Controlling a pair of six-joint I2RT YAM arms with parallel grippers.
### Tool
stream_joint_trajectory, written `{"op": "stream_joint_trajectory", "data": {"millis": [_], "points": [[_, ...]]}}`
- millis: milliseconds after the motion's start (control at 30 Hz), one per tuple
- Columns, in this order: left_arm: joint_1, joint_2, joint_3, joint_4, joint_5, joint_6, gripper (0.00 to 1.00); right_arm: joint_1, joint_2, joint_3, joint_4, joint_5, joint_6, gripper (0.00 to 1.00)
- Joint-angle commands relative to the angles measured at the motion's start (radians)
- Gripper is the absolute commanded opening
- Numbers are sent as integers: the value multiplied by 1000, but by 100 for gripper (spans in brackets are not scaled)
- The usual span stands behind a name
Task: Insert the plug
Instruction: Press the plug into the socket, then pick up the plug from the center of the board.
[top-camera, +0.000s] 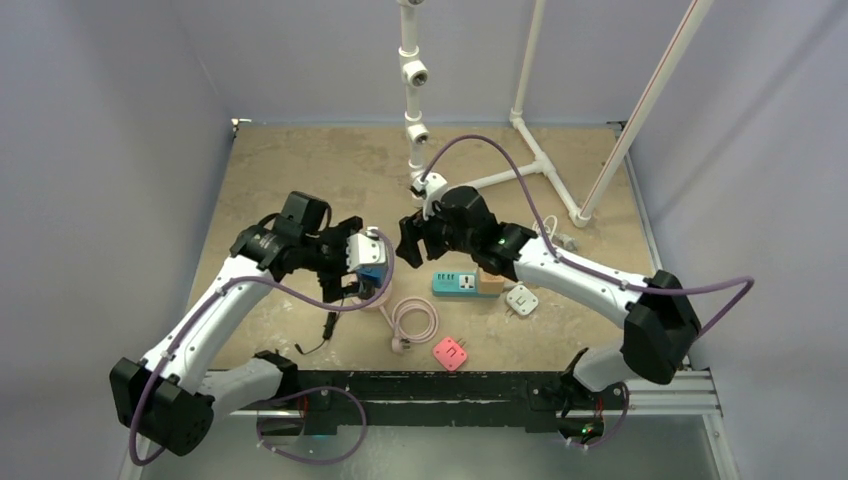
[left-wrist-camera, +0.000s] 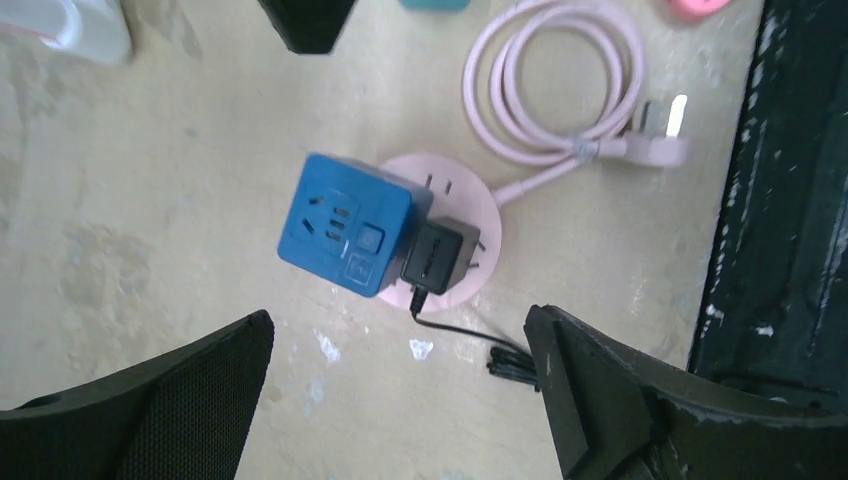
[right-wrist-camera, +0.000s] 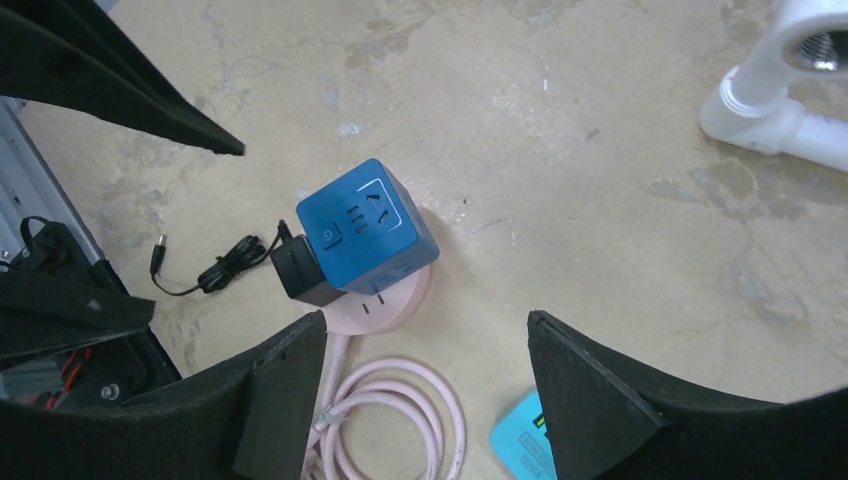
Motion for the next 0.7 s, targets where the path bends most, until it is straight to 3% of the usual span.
{"op": "stream_joint_trajectory", "data": {"millis": [0, 100, 267, 333, 500, 667], "points": [[-12, -41, 71, -52, 190, -25, 99, -3, -82, -36, -50, 75, 68, 76], [-93, -30, 74, -14, 264, -32, 99, -5, -121, -52, -103, 144, 123, 81], [-419, 62, 40, 126, 109, -91, 99, -36, -192, -79, -175, 259, 216, 87], [-498, 107, 22, 174, 75, -72, 99, -69, -219, -79, -196, 275, 237, 87], [-618, 204, -40, 279, 37, 63, 99, -169, -273, -65, -231, 288, 237, 89], [-654, 371, -15, 345, 53, 170, 99, -247, -309, -60, -242, 274, 216, 89]]}}
